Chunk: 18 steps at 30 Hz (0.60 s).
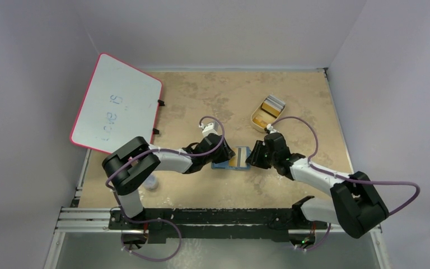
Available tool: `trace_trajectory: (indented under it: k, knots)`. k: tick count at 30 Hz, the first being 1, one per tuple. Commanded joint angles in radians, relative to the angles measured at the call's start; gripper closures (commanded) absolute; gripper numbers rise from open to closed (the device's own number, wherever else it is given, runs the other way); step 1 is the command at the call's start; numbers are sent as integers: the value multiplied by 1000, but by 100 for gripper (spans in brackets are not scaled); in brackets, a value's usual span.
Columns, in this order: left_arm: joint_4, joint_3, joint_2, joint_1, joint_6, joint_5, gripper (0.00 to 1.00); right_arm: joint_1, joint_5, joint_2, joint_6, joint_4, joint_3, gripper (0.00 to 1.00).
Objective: Put the credit cards into the card holder
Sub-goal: Insert the credit card into the card holder.
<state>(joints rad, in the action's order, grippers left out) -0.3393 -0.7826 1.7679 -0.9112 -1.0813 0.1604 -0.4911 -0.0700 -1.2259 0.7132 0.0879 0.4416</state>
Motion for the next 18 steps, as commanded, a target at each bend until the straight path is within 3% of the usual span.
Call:
trace_trajectory:
  k: [1, 8, 15, 18]
  knots:
    - [-19, 1, 25, -3, 6, -31, 66, 3, -8, -31, -12, 37, 2, 65]
    - [-32, -2, 22, -6, -32, -41, 75, 3, -45, -48, -4, 81, -12, 70]
    - [-88, -14, 61, -30, -76, -45, 93, 3, -55, -83, -4, 134, -18, 72]
    - [-91, -16, 60, -31, -77, -38, 95, 3, -58, -84, 3, 152, -23, 72]
